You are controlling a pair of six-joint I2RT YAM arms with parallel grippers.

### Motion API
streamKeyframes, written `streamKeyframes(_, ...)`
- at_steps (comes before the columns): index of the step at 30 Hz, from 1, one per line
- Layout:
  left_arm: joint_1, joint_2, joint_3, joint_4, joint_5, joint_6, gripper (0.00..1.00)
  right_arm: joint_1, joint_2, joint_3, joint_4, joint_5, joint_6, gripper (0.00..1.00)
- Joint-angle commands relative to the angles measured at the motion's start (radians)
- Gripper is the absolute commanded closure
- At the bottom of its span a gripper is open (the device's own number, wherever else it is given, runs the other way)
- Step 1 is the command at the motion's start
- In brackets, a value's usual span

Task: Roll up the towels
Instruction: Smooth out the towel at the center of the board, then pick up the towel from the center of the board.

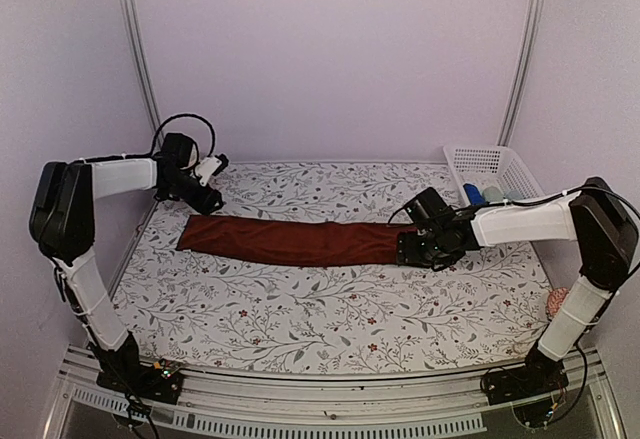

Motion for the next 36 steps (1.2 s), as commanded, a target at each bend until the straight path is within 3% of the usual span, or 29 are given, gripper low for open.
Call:
streamKeyframes(1, 0.092, 0.083, 0.021, 0.027, -0.033, -0.033, 0.38, -0.038, -0.050, -0.047, 0.054, 0.033, 0.091, 0.15)
streamKeyframes(4, 0.128, 0.121, 0.029, 0.048, -0.035, -0.030, 0.48, -0.051, -0.043, -0.054, 0.056, 0.031, 0.100, 0.15)
streamKeyframes(6, 0.137, 0.133, 0.030, 0.059, -0.050, -0.025, 0.60, -0.053, -0.038, -0.055, 0.056, 0.032, 0.102, 0.15)
streamKeyframes(15, 0.140, 0.234, 0.049, 0.095, -0.137, 0.005, 0.80, -0.054, -0.003, -0.050, 0.062, 0.021, 0.112, 0.15)
streamKeyframes(28, 0.139, 0.304, 0.039, 0.118, -0.304, -0.014, 0.84, -0.076, 0.026, -0.048, 0.062, 0.040, 0.153, 0.11)
streamKeyframes(36, 0.139, 0.270, 0.030, 0.103, -0.280, -0.034, 0.83, -0.118, 0.108, -0.008, 0.091, 0.001, 0.156, 0.12)
